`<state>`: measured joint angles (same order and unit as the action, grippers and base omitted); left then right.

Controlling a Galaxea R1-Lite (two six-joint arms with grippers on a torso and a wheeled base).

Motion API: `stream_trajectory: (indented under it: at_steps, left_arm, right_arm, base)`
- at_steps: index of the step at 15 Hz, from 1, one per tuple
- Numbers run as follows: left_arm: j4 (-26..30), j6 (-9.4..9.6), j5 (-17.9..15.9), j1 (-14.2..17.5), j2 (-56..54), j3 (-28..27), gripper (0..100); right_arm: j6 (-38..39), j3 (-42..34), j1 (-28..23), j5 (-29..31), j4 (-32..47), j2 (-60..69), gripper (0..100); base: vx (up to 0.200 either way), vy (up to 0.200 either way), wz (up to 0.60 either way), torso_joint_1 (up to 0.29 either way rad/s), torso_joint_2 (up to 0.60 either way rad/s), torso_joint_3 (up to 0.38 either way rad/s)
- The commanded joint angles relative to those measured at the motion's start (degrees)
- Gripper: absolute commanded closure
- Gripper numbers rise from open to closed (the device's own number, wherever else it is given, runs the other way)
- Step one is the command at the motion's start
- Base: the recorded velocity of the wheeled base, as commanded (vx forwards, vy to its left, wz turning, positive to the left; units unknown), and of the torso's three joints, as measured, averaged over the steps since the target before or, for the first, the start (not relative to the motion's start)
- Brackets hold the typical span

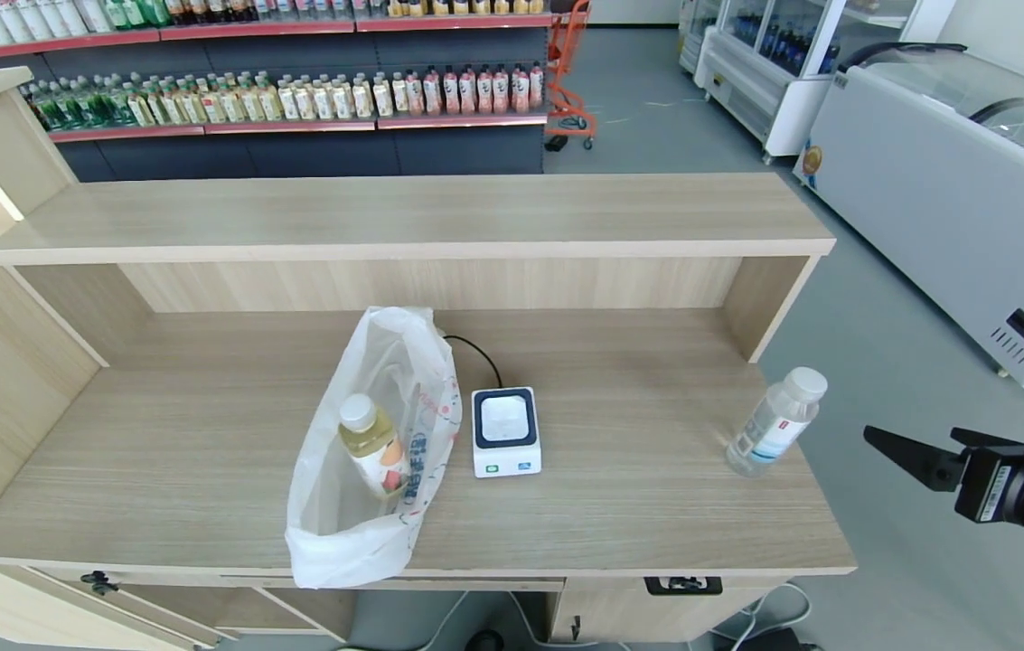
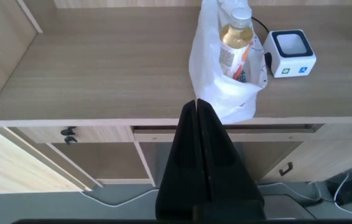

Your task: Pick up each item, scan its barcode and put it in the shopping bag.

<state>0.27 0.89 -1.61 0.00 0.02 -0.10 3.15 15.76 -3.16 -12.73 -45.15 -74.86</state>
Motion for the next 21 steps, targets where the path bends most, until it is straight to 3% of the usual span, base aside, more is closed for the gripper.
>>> stream_trajectory:
  at_steps: [1,8,11,13,18,21]
  left_arm:
    - [0.0,-0.1,-0.06,0.0,-0.02,0.01,100]
    - [0.0,-0.19,-0.06,0.0,-0.02,0.01,100]
    - [0.0,-0.19,-0.06,0.0,-0.02,0.01,100]
    - [-0.09,-0.19,-0.06,0.0,-0.02,0.01,100]
    - [0.0,-0.19,-0.06,0.0,-0.02,0.01,100]
    - [0.0,-0.19,-0.06,0.0,0.06,0.01,100]
  right_arm:
    - [0.02,-0.12,-0.01,-0.02,-0.02,-0.11,0]
    - [-7.45,-2.32,-1.59,0.95,-0.02,-4.59,0]
    - [-10.18,-1.61,-1.94,7.89,-0.55,-10.39,0]
    - [-10.18,-1.17,-1.59,8.16,-1.87,-14.0,0]
    - [-8.86,-1.17,5.18,7.89,-24.63,-29.55,0]
    - [-9.39,-1.52,6.85,8.07,-31.66,-34.83,0]
  base:
    - [0.0,-0.2,0.0,0.002,0.0,0.002]
    - [0.0,-0.029,0.0,0.0,0.0,0.0]
    - [0.0,0.0,0.0,0.0,0.0,0.0]
    - [0.0,0.0,0.0,0.0,0.0,0.0]
    - [0.0,0.0,0.0,0.0,0.0,0.0]
    - [0.0,0.0,0.0,0.0,0.0,0.0]
